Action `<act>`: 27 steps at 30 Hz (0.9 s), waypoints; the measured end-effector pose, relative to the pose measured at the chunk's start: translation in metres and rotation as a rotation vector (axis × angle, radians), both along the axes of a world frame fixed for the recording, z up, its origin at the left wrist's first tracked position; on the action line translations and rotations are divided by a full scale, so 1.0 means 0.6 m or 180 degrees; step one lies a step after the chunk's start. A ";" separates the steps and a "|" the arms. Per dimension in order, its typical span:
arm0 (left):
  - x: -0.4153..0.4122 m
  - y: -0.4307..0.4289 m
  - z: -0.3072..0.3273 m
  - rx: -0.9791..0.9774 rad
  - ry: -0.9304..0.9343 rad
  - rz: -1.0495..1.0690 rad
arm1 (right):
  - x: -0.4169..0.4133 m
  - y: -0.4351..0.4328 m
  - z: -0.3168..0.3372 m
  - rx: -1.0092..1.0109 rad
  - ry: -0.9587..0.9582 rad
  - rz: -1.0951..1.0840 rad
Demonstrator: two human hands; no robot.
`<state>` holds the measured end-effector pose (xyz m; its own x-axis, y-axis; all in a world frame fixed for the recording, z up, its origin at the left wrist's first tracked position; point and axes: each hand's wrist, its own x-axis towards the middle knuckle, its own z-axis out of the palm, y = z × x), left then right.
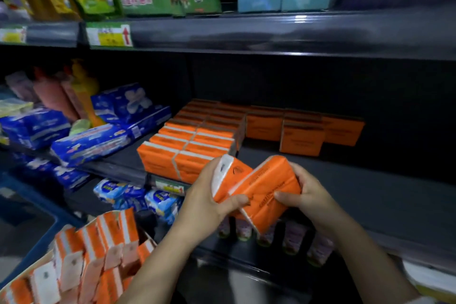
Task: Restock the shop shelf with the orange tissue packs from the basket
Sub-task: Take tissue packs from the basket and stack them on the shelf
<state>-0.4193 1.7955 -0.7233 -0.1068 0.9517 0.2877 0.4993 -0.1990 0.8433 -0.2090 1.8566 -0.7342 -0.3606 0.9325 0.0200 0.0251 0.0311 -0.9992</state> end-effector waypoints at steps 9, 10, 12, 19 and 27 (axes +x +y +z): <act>-0.008 0.084 0.019 0.0661 -0.0720 0.1169 | 0.029 0.076 -0.023 -0.0603 0.0318 -0.1147; -0.015 0.093 0.019 0.0659 -0.0907 0.1313 | 0.022 0.087 -0.026 -0.0589 0.0208 -0.1272; -0.030 0.111 0.017 0.0523 -0.1334 0.1512 | 0.002 0.109 -0.032 -0.0522 0.0009 -0.1492; -0.080 0.162 -0.004 0.0167 -0.2050 0.1611 | -0.076 0.180 -0.064 -0.0177 -0.0890 -0.1929; -0.103 0.187 -0.027 0.0019 -0.2289 0.1389 | -0.127 0.235 -0.073 0.0097 -0.1559 -0.2660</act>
<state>-0.4811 1.9077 -0.7393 -0.6241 0.7812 0.0137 -0.1262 -0.1181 0.9850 -0.2853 1.9974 -0.7779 0.4436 0.8933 0.0723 0.4642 -0.1600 -0.8711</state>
